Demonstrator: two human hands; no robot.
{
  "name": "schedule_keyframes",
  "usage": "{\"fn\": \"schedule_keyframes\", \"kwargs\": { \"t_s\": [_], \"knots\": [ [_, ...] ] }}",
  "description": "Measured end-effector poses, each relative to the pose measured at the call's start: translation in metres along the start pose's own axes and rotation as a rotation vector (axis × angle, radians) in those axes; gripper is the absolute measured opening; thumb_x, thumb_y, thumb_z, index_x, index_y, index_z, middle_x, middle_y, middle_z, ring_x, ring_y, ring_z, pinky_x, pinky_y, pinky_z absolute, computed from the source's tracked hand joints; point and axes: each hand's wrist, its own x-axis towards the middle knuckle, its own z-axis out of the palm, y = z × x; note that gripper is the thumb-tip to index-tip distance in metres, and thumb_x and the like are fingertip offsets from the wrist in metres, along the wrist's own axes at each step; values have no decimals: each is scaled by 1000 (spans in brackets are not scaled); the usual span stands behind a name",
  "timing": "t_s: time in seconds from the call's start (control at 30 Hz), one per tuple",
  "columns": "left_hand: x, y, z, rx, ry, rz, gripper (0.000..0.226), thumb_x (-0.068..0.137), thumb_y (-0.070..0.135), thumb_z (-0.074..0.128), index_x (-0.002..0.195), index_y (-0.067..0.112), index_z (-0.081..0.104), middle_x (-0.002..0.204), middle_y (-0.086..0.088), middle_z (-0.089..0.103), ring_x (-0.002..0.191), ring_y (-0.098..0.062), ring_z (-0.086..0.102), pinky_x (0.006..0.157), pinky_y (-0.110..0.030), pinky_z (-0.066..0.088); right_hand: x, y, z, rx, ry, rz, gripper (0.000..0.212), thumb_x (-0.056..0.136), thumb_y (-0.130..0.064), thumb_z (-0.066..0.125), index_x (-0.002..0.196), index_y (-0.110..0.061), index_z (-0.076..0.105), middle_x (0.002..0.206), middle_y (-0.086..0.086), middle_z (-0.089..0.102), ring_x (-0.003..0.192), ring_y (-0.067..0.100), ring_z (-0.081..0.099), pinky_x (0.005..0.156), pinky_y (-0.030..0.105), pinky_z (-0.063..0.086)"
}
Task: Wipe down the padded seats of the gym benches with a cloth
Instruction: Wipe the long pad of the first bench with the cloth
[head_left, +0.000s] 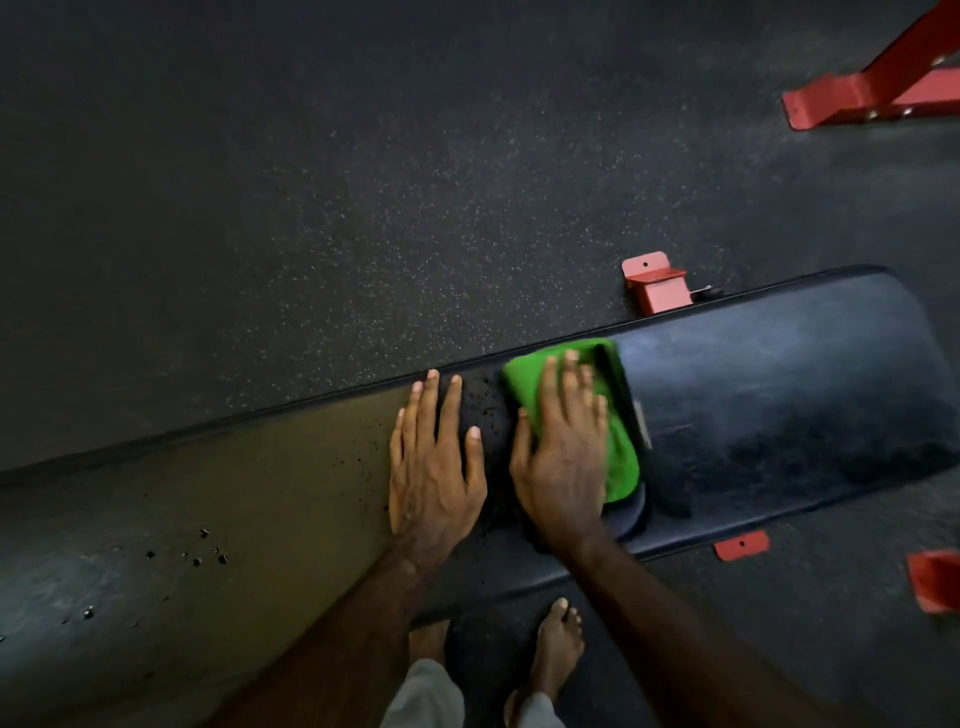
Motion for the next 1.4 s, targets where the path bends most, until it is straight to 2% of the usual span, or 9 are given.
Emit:
{"fn": "schedule_keyframes", "kwargs": {
  "t_s": [0.1, 0.23, 0.4, 0.53, 0.7, 0.87, 1.03, 1.17, 1.4],
  "knots": [
    [0, 0, 0, -10, 8, -8, 60, 105, 35, 37, 162, 18, 26, 171, 1, 18, 158, -13, 10, 127, -40, 17, 12, 20, -4, -10, -69, -325, 70, 97, -30, 52, 162, -18, 29, 170, 3, 23, 158, 19, 19, 128, 43, 18],
    [0, 1, 2, -2, 16, -19, 61, 105, 35, 38, 162, 17, 25, 171, 2, 18, 158, -13, 11, 127, -41, 18, 30, 6, -5, 15, 85, 158, 65, 101, -33, 49, 162, -17, 30, 170, 4, 24, 158, 21, 19, 128, 47, 17],
    [1, 0, 4, 3, 28, -8, 62, 105, 35, 39, 162, 15, 25, 170, 0, 20, 158, -14, 12, 126, -42, 20, 41, 11, -1, -18, -98, -444, 64, 99, -34, 51, 159, -17, 37, 166, 4, 35, 154, 20, 30, 126, 46, 23],
    [-1, 0, 5, 10, 27, -17, 62, 105, 36, 38, 162, 15, 24, 171, 1, 19, 158, -13, 12, 126, -42, 20, 61, 6, -4, 16, 111, 32, 56, 97, -35, 50, 148, -10, 51, 153, 10, 52, 146, 27, 42, 124, 48, 26],
    [-1, -2, 5, 11, 37, -8, 63, 102, 33, 40, 160, 12, 29, 169, -3, 23, 157, -17, 16, 125, -46, 23, 52, -13, 5, -4, -125, -493, 56, 97, -36, 49, 148, -14, 52, 151, 9, 54, 143, 27, 46, 125, 46, 25],
    [0, 0, 4, -3, 32, -16, 63, 104, 34, 40, 162, 13, 25, 170, 0, 20, 158, -14, 13, 126, -44, 21, 73, -13, -3, -32, 72, 19, 46, 97, -37, 54, 136, -13, 59, 135, 10, 63, 132, 29, 52, 122, 48, 29],
    [-1, -1, 5, 6, 35, -14, 64, 101, 32, 41, 160, 12, 29, 169, -3, 23, 157, -17, 16, 126, -45, 22, 55, -12, 1, -1, -117, -478, 53, 98, -36, 51, 146, -14, 53, 146, 9, 58, 138, 27, 50, 123, 47, 29],
    [0, 1, 4, -3, 26, -22, 63, 105, 36, 39, 162, 14, 25, 171, 0, 19, 158, -14, 11, 127, -42, 18, 73, -8, -4, -28, 82, -8, 44, 97, -33, 55, 135, -11, 59, 132, 11, 63, 128, 30, 54, 121, 49, 31],
    [0, 0, 5, 1, 33, -25, 62, 103, 35, 40, 160, 13, 29, 170, -1, 22, 158, -16, 15, 127, -42, 19, 63, 9, -4, 6, -62, -350, 59, 94, -35, 52, 149, -13, 50, 150, 8, 55, 142, 25, 47, 124, 45, 28]
  ]
}}
